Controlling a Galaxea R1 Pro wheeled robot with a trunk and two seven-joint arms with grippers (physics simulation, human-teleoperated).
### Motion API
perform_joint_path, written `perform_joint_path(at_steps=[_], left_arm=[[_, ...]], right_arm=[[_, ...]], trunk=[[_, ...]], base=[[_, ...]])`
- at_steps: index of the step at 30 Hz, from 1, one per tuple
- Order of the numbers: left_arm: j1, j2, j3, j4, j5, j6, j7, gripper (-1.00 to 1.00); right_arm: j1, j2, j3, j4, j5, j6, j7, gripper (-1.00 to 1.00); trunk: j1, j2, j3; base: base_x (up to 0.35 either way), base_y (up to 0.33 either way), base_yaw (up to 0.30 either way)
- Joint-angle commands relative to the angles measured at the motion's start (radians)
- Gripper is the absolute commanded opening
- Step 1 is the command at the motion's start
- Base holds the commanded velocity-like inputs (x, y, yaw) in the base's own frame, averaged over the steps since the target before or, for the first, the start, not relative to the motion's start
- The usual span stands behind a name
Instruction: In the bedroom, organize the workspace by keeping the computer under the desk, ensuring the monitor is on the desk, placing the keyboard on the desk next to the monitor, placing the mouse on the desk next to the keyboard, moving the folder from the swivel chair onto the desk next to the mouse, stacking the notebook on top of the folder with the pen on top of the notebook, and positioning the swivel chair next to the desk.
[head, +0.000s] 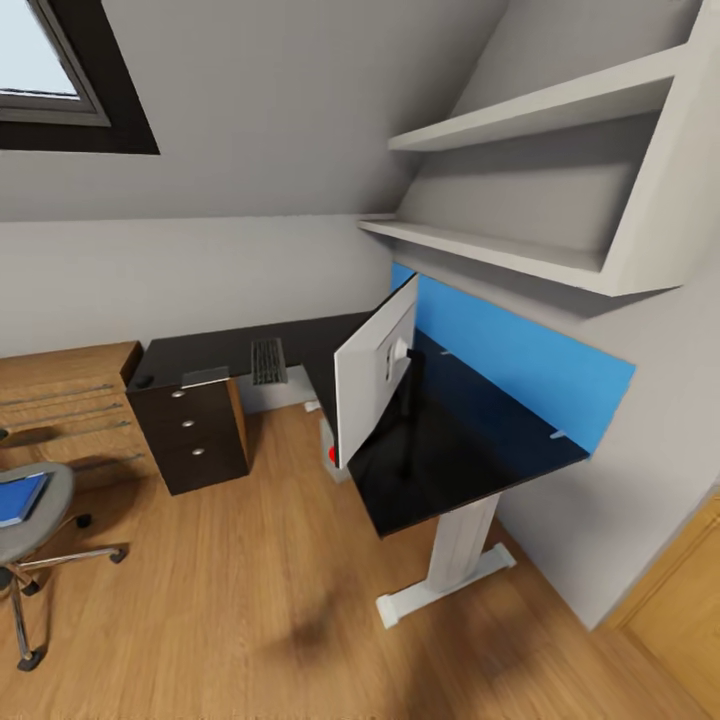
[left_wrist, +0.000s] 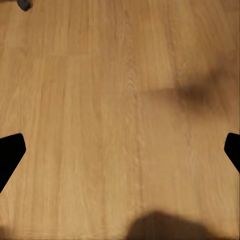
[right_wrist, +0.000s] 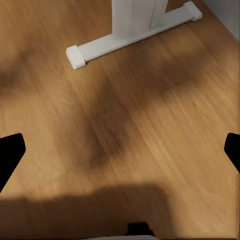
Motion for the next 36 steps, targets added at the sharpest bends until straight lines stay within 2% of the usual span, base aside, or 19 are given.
perform_joint_path(at_steps=[1,16,22,25,26,27,28,29,30,31,36], left_arm=[[-0.001,0.000,0.007,0.001,-0.010,-0.002,0.003,1.00],[-0.001,0.000,0.007,0.001,-0.010,0.019,0.003,1.00],[-0.001,0.000,0.008,0.001,-0.010,0.019,0.004,1.00],[-0.001,0.000,0.007,0.001,-0.010,0.020,0.004,1.00],[-0.001,0.000,0.008,0.001,-0.010,0.020,0.004,1.00],[-0.001,0.000,0.008,0.001,-0.010,0.020,0.004,1.00],[-0.001,0.000,0.008,0.001,-0.010,0.020,0.004,1.00],[-0.001,0.000,0.008,0.001,-0.010,0.020,0.004,1.00],[-0.001,0.000,0.008,0.001,-0.010,0.020,0.004,1.00],[-0.001,0.000,0.008,0.001,-0.010,0.020,0.004,1.00],[-0.001,0.000,0.008,0.001,-0.010,0.020,0.005,1.00]], right_arm=[[-0.001,0.000,0.004,0.001,-0.005,-0.003,-0.002,1.00],[-0.001,-0.008,0.004,-0.003,-0.005,0.002,-0.002,1.00],[-0.001,-0.010,0.003,-0.074,-0.005,0.054,-0.008,1.00],[-0.001,-0.013,0.003,-0.150,-0.005,0.138,-0.009,1.00],[-0.001,-0.020,0.003,-0.211,-0.006,0.220,-0.010,1.00],[-0.001,-0.020,0.003,-0.211,-0.006,0.220,-0.010,1.00],[-0.001,-0.026,0.002,-0.245,-0.006,0.266,-0.010,1.00],[-0.001,-0.041,0.002,-0.320,-0.006,0.366,-0.010,1.00],[-0.001,-0.041,0.002,-0.320,-0.006,0.366,-0.010,1.00],[-0.001,-0.056,0.002,-0.404,-0.007,0.469,-0.009,1.00],[-0.003,-0.079,0.000,-0.624,-0.007,0.716,-0.010,1.00]], trunk=[[0.000,-0.001,-0.001],[0.000,-0.001,-0.001],[0.000,-0.001,-0.001],[0.000,-0.001,-0.001],[0.000,-0.001,-0.001],[0.000,-0.001,-0.001],[0.000,-0.001,-0.001],[0.000,-0.001,-0.001],[0.000,-0.001,-0.001],[0.000,-0.001,-0.001],[0.000,-0.001,-0.001]], base=[[-0.163,-0.158,0.006],[-0.053,-0.050,0.001],[-0.004,-0.004,0.000],[-0.002,-0.001,0.000],[0.000,0.000,0.000],[0.000,0.000,0.000],[0.000,0.000,0.000],[0.000,0.000,0.000],[0.000,0.000,0.000],[0.000,0.000,0.000],[0.000,0.000,0.000]])
